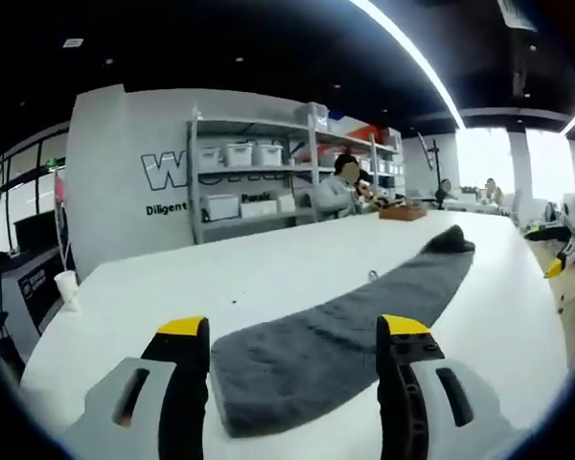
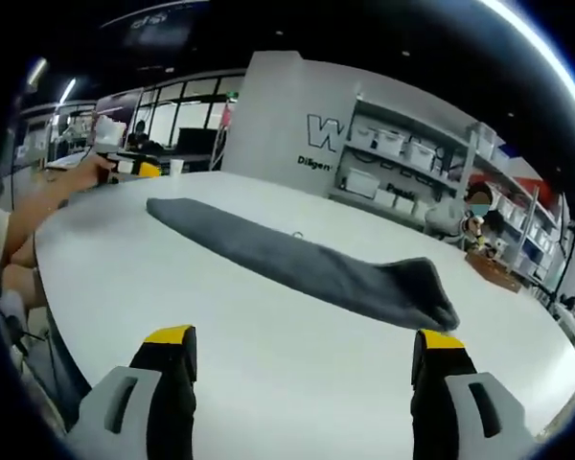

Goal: Open the folded towel by lifting each exposed corner and separating the folded layers until the towel lies flat within the target outline without major curled edges

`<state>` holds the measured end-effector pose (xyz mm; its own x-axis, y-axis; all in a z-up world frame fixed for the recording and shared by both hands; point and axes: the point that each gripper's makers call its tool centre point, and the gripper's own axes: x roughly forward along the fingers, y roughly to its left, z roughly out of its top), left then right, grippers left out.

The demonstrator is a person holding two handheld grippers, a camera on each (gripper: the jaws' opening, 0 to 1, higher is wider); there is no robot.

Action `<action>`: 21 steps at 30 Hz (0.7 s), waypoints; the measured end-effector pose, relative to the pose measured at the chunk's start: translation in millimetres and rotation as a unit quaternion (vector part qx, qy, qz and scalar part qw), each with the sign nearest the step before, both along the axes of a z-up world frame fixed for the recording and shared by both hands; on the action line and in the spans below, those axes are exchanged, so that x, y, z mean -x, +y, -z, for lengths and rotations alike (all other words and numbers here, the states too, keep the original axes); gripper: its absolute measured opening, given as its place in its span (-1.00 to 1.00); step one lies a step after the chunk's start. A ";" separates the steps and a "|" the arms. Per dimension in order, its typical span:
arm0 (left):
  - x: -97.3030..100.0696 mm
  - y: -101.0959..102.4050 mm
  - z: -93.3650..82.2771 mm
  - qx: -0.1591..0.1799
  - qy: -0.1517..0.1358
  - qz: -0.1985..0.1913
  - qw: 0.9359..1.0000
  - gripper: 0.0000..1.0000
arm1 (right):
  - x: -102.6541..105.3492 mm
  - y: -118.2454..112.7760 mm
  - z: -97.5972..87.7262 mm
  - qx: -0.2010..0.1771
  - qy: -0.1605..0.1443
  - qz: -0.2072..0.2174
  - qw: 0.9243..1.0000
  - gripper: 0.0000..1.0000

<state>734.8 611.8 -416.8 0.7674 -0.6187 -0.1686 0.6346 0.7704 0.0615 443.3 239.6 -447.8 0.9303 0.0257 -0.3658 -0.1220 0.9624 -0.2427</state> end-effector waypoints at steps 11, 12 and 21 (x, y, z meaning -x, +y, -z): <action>-64.0 -1.6 38.8 -0.005 0.053 -0.014 0.999 -0.15 | 1.6 1.6 1.2 0.000 0.004 -0.001 1.000 0.86; -68.2 -2.6 42.8 0.003 0.062 -0.014 0.998 -0.16 | 1.6 1.7 1.5 0.000 0.005 -0.002 1.000 0.86; -104.0 14.5 90.4 0.001 0.127 -0.062 0.990 -0.34 | 1.5 3.7 2.4 0.002 0.009 -0.006 1.000 0.86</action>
<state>838.7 626.4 -507.3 0.7705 -0.5230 -0.3645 0.5298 0.8433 -0.0901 441.8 243.3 -450.2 0.9230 0.0345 -0.3833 -0.1373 0.9600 -0.2440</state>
